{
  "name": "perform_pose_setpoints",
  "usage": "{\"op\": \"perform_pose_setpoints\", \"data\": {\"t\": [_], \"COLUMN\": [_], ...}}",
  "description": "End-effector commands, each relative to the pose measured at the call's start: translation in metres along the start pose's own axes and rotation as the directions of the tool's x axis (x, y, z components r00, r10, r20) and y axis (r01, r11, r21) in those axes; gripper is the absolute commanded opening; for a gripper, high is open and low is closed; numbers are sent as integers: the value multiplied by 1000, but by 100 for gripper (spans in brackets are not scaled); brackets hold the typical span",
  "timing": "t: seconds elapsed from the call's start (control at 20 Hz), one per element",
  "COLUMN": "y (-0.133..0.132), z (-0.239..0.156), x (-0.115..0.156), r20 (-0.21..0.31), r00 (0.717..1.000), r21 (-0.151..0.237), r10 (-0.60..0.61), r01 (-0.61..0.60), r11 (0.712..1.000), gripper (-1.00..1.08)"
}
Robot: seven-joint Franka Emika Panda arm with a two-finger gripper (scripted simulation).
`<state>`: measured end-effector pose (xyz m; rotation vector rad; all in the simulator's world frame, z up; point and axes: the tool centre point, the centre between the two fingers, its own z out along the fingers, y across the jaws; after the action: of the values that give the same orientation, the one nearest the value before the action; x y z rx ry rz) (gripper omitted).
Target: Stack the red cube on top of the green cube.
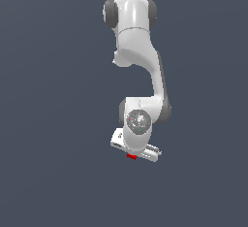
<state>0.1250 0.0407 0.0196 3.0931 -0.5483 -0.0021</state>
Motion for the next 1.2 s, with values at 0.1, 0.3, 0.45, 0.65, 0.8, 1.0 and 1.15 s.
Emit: {"op": "perform_pose_setpoints", "data": {"t": [0.1,0.3,0.45,0.65,0.8,1.0,1.15], "y": [0,0,0,1,1,0,0], "z": [-7,-26,-49,-77,-91,-100,-101], "x": [0,-1,-1,-1,-1,-1,0], "r20": [-1,-1,-1,-1,-1,-1,-1], "r00": [1000,1000,1000,1000,1000,1000,1000], "r21": [0,0,1,1,1,1,1], "r10": [0,0,0,0,0,0,0], "r01": [0,0,0,0,0,0,0], "r11": [1000,1000,1000,1000,1000,1000,1000], "gripper": [-100,-100,-100,-100,-100,-100,-100]}}
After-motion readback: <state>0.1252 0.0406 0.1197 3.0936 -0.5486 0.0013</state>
